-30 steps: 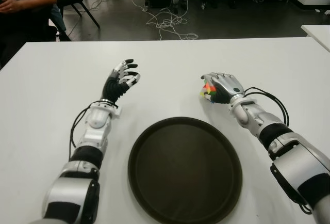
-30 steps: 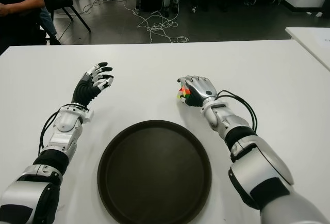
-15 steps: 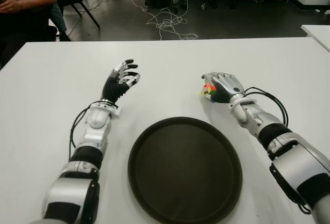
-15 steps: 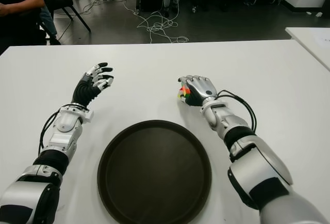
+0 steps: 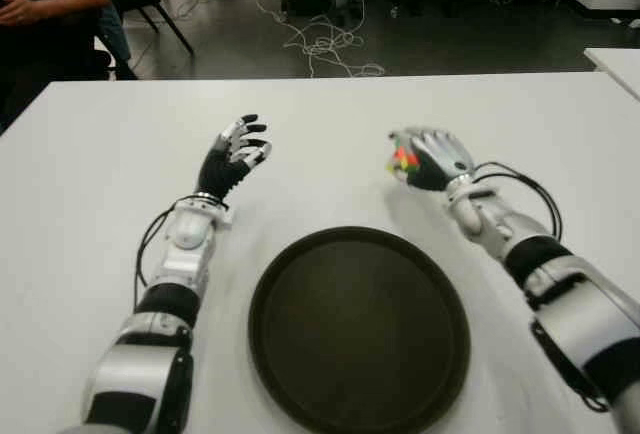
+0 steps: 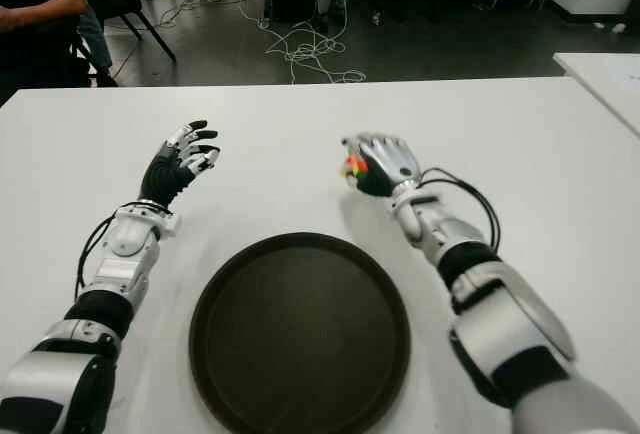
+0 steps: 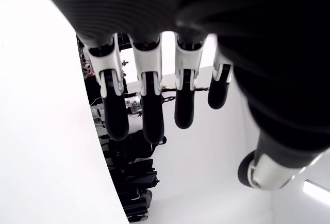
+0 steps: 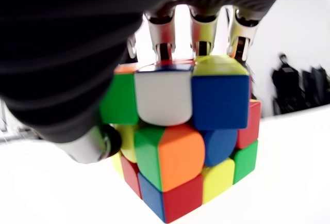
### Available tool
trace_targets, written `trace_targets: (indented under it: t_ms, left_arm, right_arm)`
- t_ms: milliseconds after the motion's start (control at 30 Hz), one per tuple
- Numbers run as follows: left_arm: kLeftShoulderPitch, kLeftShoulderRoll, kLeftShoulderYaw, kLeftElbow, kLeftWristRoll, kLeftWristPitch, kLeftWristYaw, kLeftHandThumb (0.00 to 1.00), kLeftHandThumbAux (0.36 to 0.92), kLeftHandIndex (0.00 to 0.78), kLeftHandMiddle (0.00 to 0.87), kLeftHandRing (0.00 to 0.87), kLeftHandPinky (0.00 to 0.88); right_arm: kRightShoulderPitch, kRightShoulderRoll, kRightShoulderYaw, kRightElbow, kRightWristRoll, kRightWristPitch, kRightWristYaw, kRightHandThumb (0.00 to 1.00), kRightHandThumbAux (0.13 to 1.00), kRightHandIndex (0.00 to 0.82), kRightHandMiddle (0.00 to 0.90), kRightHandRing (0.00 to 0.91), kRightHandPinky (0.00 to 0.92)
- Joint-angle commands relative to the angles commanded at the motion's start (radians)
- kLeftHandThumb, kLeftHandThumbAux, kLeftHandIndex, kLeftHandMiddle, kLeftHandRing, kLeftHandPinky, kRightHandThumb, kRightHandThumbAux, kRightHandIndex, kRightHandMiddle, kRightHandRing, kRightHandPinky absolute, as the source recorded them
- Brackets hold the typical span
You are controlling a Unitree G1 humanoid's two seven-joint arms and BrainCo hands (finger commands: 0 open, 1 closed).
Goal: Pick up the Rubik's Cube and put it in the plate
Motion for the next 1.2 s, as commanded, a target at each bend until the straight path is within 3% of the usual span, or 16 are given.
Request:
trace_targets:
  t_ms: [167, 300, 433, 667, 767, 833, 933, 1067, 1200]
  left_arm:
    - [-0.001, 0.000, 0.000, 0.002, 0.002, -0.004, 0.004, 0.123, 0.633, 0.165, 0.230, 0.269, 0.332]
    - [-0.004, -0.001, 0.001, 0.005, 0.000, 0.002, 0.003, 0.116, 0.631, 0.178, 0.236, 0.274, 0.335]
    - [-0.008, 0.001, 0.000, 0.009, 0.002, 0.004, 0.006, 0.115, 0.631, 0.174, 0.237, 0.273, 0.339]
    - [-0.008, 0.002, 0.002, 0.010, -0.001, 0.003, 0.002, 0.125, 0.638, 0.173, 0.235, 0.270, 0.330]
    - [-0.010, 0.003, 0.002, 0.014, -0.003, 0.002, -0.002, 0.126, 0.634, 0.176, 0.233, 0.270, 0.327]
    - [-0.013, 0.004, 0.003, 0.019, -0.003, 0.000, -0.002, 0.126, 0.629, 0.174, 0.232, 0.271, 0.336]
    - [-0.015, 0.006, 0.003, 0.028, -0.002, -0.009, -0.003, 0.125, 0.631, 0.175, 0.236, 0.272, 0.335]
    - [-0.017, 0.006, 0.003, 0.032, -0.001, -0.013, -0.003, 0.120, 0.634, 0.179, 0.240, 0.272, 0.334]
    - [-0.017, 0.006, 0.003, 0.033, 0.000, -0.013, 0.000, 0.121, 0.640, 0.183, 0.240, 0.272, 0.331]
  right_arm:
    - [0.099, -0.056, -0.043, -0.276, -0.017, 0.016, 0.005, 0.825, 0.700, 0.369, 0.495, 0.507, 0.544]
    - [0.172, -0.102, -0.088, -0.475, -0.012, -0.042, -0.006, 0.826, 0.698, 0.369, 0.529, 0.591, 0.632]
    - [0.238, -0.097, -0.107, -0.582, -0.016, -0.055, -0.015, 0.829, 0.696, 0.375, 0.552, 0.645, 0.695]
    - [0.287, -0.068, -0.114, -0.669, 0.009, -0.082, 0.047, 0.832, 0.694, 0.379, 0.565, 0.679, 0.740]
    - [0.308, -0.053, -0.114, -0.705, 0.024, -0.097, 0.082, 0.838, 0.688, 0.412, 0.509, 0.693, 0.758]
    - [0.324, -0.041, -0.112, -0.727, 0.029, -0.106, 0.104, 0.836, 0.691, 0.391, 0.544, 0.696, 0.761]
    - [0.367, -0.036, -0.091, -0.788, 0.094, -0.149, 0.204, 0.839, 0.687, 0.412, 0.509, 0.700, 0.763]
    - [0.385, -0.038, -0.094, -0.818, 0.153, -0.170, 0.304, 0.841, 0.684, 0.425, 0.490, 0.708, 0.764]
    - [0.366, -0.101, -0.056, -0.838, 0.394, -0.205, 0.610, 0.841, 0.684, 0.430, 0.486, 0.729, 0.763]
